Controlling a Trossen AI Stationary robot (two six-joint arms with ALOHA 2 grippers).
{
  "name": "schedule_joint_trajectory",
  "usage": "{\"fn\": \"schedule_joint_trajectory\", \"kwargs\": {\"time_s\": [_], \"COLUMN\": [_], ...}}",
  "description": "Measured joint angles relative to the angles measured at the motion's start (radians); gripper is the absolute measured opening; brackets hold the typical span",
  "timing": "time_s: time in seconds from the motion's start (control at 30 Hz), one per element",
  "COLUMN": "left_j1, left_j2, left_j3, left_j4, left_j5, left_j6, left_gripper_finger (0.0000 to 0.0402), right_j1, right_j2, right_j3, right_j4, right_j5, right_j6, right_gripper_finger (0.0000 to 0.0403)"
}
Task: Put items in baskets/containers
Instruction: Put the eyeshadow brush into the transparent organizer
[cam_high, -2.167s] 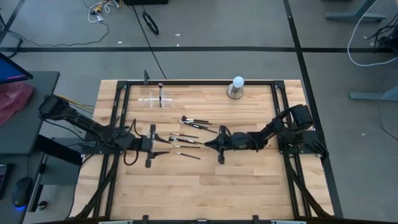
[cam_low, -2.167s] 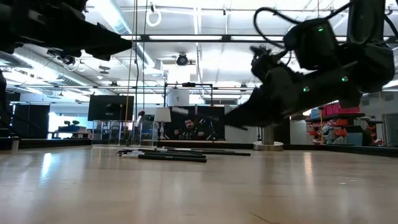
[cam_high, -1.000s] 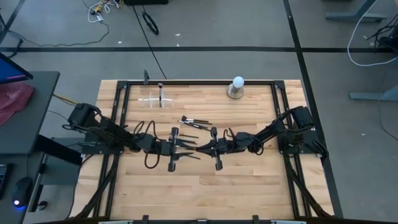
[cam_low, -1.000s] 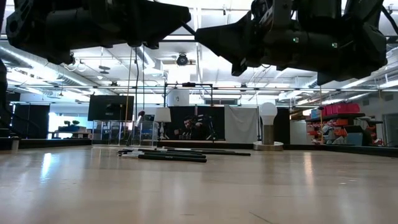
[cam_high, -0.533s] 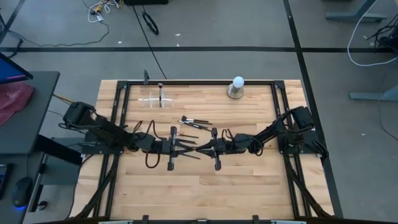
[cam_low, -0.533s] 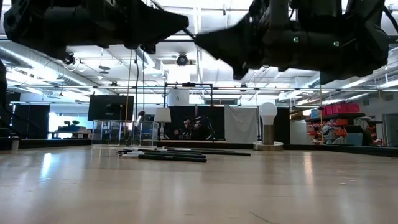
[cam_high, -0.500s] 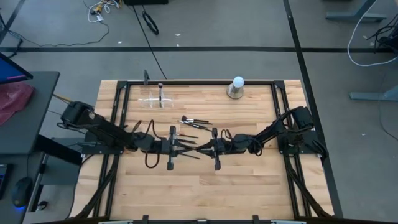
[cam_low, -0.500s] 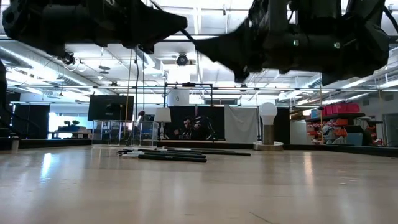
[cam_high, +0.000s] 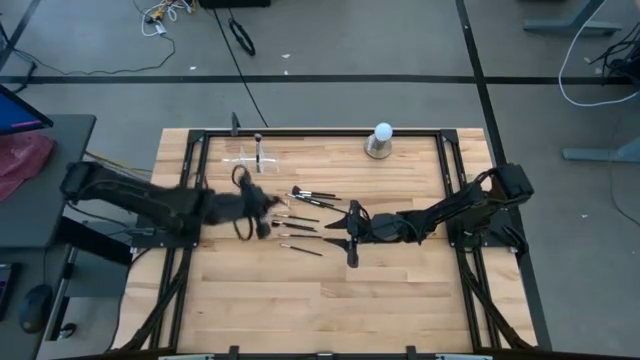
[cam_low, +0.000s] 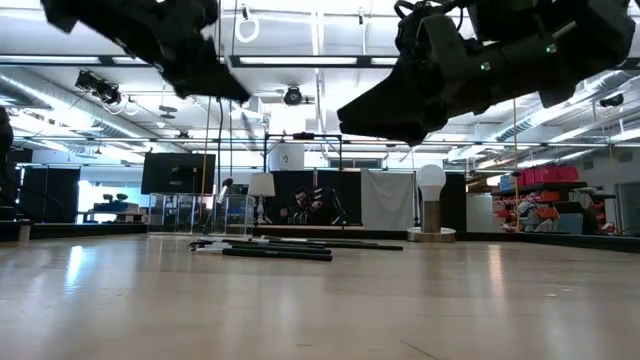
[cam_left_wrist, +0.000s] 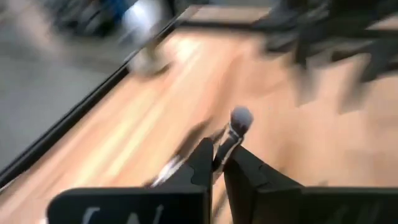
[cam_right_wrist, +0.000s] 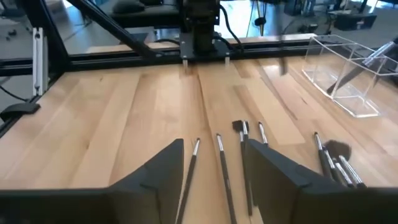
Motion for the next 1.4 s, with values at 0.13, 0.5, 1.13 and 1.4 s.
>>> {"fn": "schedule_joint_trajectory", "kwargs": {"time_s": [0.13, 0.5, 1.13, 1.4], "left_j1": [0.157, 0.723, 1.122, 1.121], "left_j2": [-0.036, -0.037, 0.198, 0.285], "left_j3": [0.121, 0.172, 0.172, 0.172], "left_j4": [-0.348, -0.478, -0.427, -0.43], "left_j5": [-0.018, 0.22, 0.444, 0.453], "left_j6": [-0.07, 0.077, 0.234, 0.251], "left_gripper_finger": [0.0026, 0.0026, 0.0028, 0.0044], "right_j1": [0.001, 0.001, 0.001, 0.001], "right_j2": [0.004, 0.014, 0.014, 0.014], "right_j3": [0.0, 0.0, 0.0, 0.0], "right_j4": [0.003, 0.006, 0.026, 0.026], "right_j5": [0.0, 0.001, 0.0, 0.0], "right_j6": [-0.003, -0.011, -0.025, -0.025], "right_gripper_finger": [0.0173, 0.0153, 0.015, 0.015]}}
